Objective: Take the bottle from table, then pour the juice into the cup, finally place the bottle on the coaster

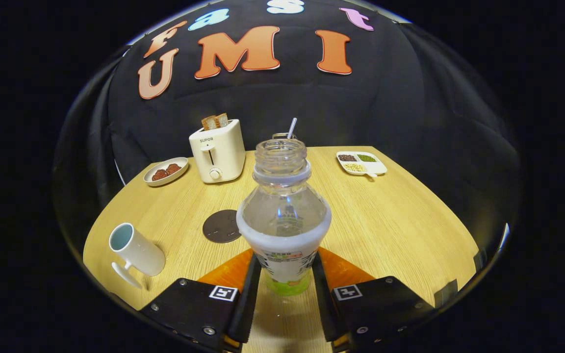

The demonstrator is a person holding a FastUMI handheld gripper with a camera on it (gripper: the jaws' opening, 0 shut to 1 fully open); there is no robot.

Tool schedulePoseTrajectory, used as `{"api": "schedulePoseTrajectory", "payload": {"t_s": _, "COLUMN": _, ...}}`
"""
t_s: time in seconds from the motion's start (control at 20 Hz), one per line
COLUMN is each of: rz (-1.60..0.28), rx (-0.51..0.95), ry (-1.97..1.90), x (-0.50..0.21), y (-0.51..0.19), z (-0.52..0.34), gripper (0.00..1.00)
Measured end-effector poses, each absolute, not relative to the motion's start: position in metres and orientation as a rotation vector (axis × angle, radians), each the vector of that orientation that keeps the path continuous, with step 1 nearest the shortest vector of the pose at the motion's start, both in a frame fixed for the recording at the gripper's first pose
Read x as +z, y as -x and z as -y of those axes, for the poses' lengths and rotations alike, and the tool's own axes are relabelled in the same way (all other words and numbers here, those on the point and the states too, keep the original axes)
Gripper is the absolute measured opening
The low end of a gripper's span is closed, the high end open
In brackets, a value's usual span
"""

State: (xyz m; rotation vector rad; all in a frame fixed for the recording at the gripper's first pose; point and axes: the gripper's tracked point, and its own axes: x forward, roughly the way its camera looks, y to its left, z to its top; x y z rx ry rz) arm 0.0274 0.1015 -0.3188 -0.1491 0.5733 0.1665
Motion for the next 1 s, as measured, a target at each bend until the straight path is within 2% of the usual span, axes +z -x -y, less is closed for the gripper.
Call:
{"api": "schedulePoseTrajectory", "payload": {"t_s": 0.5, "rz": -0.533, "rx": 0.214, "ry": 0.386, "x": -0.266, "y": -0.015, "z": -0.145, "gripper": 0.56}}
{"api": "schedulePoseTrajectory", "payload": {"t_s": 1.0, "rz": -0.482, "rx": 0.289, "ry": 0.701, "x": -0.267, "y": -0.008, "z": -0.205, "gripper": 0.56}}
